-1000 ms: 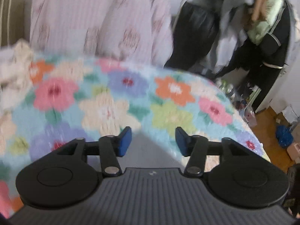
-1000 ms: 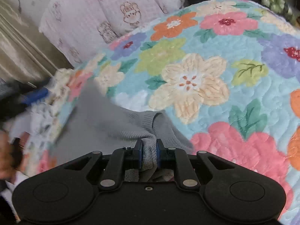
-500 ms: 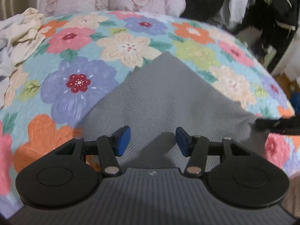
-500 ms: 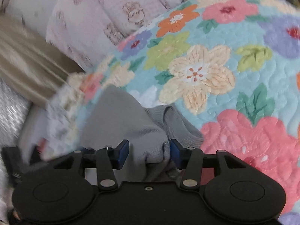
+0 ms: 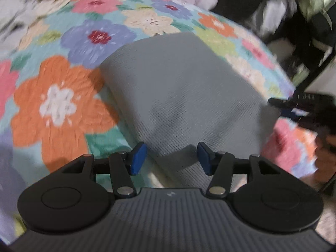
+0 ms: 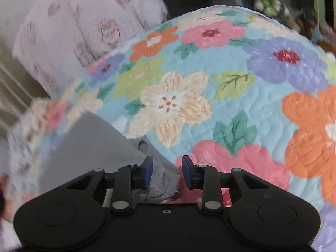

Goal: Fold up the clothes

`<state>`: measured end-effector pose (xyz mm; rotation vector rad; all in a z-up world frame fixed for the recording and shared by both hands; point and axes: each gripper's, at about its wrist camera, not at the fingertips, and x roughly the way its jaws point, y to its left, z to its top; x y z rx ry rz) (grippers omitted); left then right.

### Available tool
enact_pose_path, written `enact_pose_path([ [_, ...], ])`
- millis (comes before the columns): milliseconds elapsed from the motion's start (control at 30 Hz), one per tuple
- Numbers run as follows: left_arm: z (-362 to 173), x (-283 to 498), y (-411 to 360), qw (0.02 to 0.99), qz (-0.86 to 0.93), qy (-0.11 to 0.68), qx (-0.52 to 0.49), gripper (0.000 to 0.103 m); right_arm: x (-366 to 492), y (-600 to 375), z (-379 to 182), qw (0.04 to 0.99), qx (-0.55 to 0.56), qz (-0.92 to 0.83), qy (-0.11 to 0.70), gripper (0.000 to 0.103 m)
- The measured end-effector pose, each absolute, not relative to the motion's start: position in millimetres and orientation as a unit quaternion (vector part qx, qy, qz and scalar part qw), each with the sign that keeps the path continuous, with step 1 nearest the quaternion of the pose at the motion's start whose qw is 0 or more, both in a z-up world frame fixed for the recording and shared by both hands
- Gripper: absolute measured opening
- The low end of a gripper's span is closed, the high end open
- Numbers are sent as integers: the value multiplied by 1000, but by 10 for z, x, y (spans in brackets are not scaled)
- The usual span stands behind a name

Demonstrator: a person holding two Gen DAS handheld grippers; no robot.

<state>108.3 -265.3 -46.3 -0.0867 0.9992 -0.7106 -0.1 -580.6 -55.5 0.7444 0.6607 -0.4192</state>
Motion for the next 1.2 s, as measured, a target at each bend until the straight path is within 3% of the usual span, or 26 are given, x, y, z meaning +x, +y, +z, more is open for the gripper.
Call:
enact_pose_path([
  [67, -395, 1087, -2595, 826, -336, 449, -55, 54, -73, -5808, -519, 863, 373, -181, 288, 47],
  [133, -326, 1152, -2599, 843, -325, 427, -40, 54, -79, -5781, -508, 868, 376, -168, 279, 50],
  [233, -264, 1360, -2593, 870, -300, 389, -27, 61, -28, -5741, -524, 865, 371, -168, 292, 52],
  [433, -261, 1820, -2644, 892, -269, 361, -44, 61, 88, -5674, -578, 861, 338, -197, 326, 52],
  [567, -401, 1987, -2895, 884, -238, 402, 28, 59, 165, -5407, -381, 920, 197, -194, 277, 52],
  [733, -651, 2115, -2735, 864, -246, 435, -55, 61, 607, -5085, -363, 953, 91, -57, 284, 50],
  [1000, -812, 2159, -2610, 849, -275, 440, -102, 61, 1506, -5004, -695, 934, 76, -6, 350, 52],
  [1033, -821, 2167, -2615, 848, -276, 441, -103, 61, 1567, -5014, -735, 931, 84, -3, 354, 49],
  [1067, -828, 2168, -2621, 848, -277, 440, -102, 61, 1611, -5006, -758, 929, 84, -3, 359, 30],
  [1133, -835, 2161, -2634, 850, -279, 436, -97, 61, 1662, -4999, -785, 928, 78, -9, 365, 2],
  [1200, -835, 2141, -2642, 852, -281, 431, -93, 61, 1659, -5056, -784, 928, 90, -11, 360, 0],
])
